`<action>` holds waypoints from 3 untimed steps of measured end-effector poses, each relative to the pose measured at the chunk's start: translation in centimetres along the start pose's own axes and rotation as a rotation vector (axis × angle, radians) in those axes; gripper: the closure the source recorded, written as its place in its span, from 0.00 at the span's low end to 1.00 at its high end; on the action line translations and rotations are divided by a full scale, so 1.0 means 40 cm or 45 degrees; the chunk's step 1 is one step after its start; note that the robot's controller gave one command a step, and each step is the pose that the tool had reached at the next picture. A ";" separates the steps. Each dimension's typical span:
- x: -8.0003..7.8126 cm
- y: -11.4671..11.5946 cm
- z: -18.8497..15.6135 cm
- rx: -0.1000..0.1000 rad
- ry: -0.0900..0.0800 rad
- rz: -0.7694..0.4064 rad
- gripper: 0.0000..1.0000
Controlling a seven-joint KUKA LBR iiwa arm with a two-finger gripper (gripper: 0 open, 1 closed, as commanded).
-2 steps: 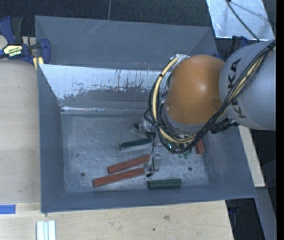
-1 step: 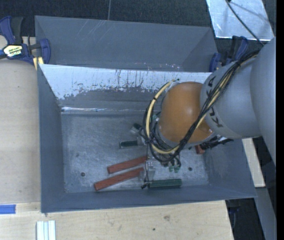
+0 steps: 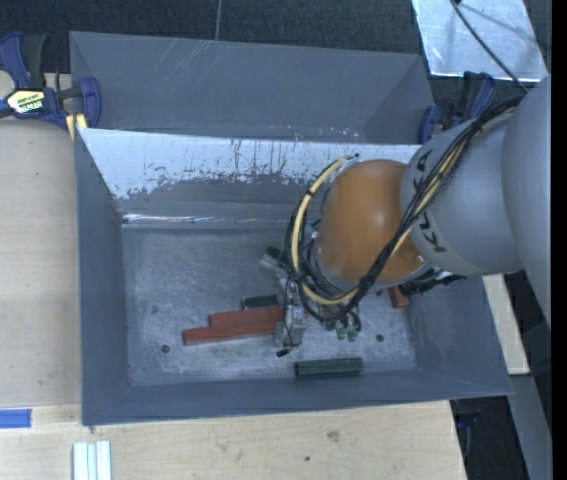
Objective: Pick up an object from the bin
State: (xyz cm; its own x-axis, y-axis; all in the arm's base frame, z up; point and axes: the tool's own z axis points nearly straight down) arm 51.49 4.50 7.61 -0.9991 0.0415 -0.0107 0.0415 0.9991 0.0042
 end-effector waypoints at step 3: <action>0.032 0.040 0.009 0.002 0.003 -0.067 0.00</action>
Offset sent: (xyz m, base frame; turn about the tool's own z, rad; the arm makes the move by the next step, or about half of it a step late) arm 0.0022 -0.0599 0.0029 -0.0031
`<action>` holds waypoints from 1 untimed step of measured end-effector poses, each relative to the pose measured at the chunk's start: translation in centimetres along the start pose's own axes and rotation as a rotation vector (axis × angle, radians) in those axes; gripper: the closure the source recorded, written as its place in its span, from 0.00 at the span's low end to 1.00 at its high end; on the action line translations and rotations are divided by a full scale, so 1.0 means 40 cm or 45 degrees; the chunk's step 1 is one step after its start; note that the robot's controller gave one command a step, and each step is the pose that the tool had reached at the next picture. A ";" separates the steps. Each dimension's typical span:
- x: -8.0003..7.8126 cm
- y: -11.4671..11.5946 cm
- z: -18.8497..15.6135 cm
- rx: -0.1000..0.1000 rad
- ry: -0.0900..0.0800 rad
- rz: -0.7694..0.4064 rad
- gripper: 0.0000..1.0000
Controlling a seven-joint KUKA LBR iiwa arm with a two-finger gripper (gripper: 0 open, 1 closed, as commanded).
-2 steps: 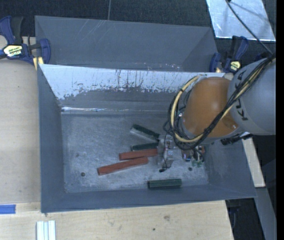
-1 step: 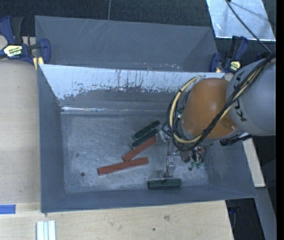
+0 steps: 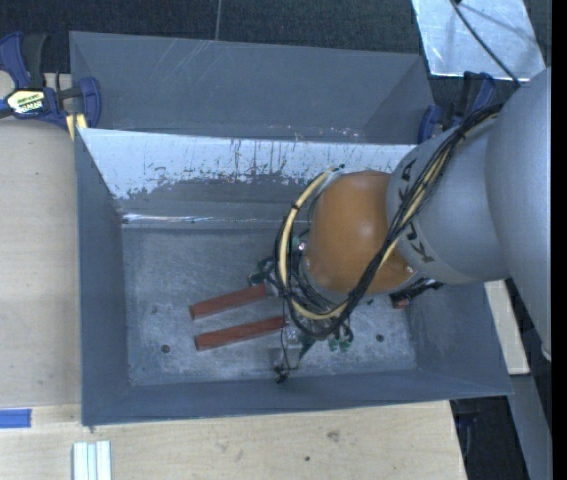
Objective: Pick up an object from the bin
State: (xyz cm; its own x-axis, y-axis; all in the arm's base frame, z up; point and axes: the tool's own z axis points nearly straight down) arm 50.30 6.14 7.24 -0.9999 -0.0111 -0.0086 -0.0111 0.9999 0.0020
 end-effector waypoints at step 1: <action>-0.049 0.102 0.002 0.001 0.002 -0.118 0.00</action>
Offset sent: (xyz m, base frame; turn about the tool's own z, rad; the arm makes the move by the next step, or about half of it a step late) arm 0.0171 0.0402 -0.0019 -0.0912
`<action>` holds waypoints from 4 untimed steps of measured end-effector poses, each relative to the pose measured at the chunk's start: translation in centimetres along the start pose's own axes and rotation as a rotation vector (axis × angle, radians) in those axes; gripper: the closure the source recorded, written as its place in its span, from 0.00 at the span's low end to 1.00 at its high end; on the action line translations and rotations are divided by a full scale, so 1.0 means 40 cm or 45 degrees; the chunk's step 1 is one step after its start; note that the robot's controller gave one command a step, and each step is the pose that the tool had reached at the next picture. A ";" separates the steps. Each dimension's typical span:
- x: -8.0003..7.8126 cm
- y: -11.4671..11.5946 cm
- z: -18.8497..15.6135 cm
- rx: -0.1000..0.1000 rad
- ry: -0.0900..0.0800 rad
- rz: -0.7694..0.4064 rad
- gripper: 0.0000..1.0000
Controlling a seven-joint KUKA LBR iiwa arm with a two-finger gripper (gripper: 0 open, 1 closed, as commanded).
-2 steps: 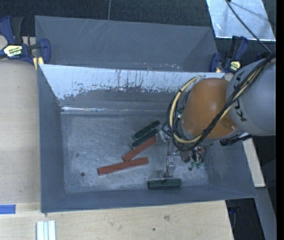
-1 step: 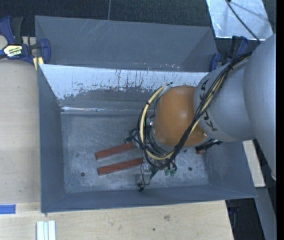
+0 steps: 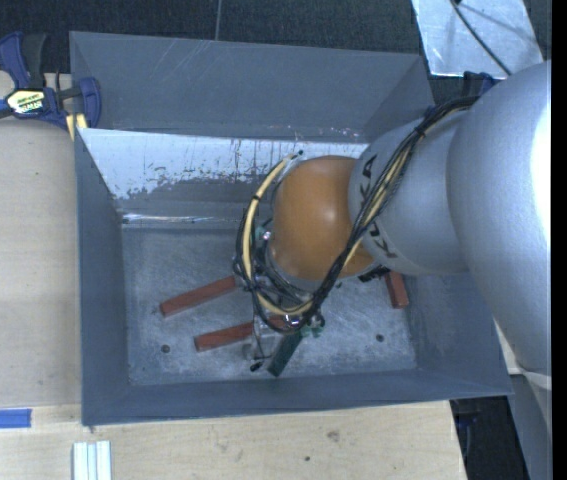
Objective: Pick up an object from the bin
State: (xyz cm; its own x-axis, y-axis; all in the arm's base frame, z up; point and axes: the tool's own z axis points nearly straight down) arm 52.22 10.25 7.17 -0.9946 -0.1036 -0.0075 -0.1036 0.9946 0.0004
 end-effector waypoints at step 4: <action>-0.106 0.045 0.013 -0.001 0.006 -0.162 0.00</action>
Offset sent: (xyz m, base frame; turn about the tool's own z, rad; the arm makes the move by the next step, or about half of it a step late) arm 0.0000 0.0000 0.0000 0.0000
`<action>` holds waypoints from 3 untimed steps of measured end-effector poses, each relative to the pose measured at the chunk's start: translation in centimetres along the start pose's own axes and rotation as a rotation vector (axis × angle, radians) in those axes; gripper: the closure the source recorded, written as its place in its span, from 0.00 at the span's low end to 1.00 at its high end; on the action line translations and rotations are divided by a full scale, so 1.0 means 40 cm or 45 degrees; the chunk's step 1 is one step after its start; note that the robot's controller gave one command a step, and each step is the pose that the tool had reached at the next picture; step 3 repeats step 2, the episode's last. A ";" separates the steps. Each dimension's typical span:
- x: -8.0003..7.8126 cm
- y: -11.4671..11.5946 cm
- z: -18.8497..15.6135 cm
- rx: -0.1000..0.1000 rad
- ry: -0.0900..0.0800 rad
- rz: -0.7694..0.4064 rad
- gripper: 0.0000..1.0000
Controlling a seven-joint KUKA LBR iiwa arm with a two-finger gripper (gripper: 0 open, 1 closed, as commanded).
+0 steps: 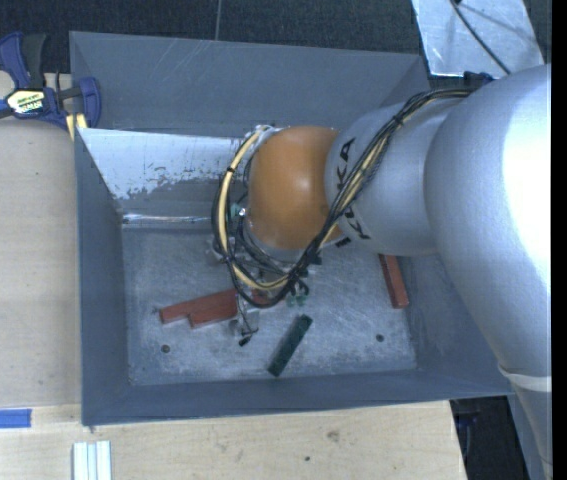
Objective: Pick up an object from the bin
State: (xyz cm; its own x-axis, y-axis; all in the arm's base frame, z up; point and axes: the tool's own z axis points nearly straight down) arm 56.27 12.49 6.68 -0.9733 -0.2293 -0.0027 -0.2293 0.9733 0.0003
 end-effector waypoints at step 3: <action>0.010 -0.012 -0.359 0.001 -0.002 -0.052 1.00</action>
Offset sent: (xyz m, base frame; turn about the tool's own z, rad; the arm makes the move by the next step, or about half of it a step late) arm 0.0000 0.0000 0.0000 0.0000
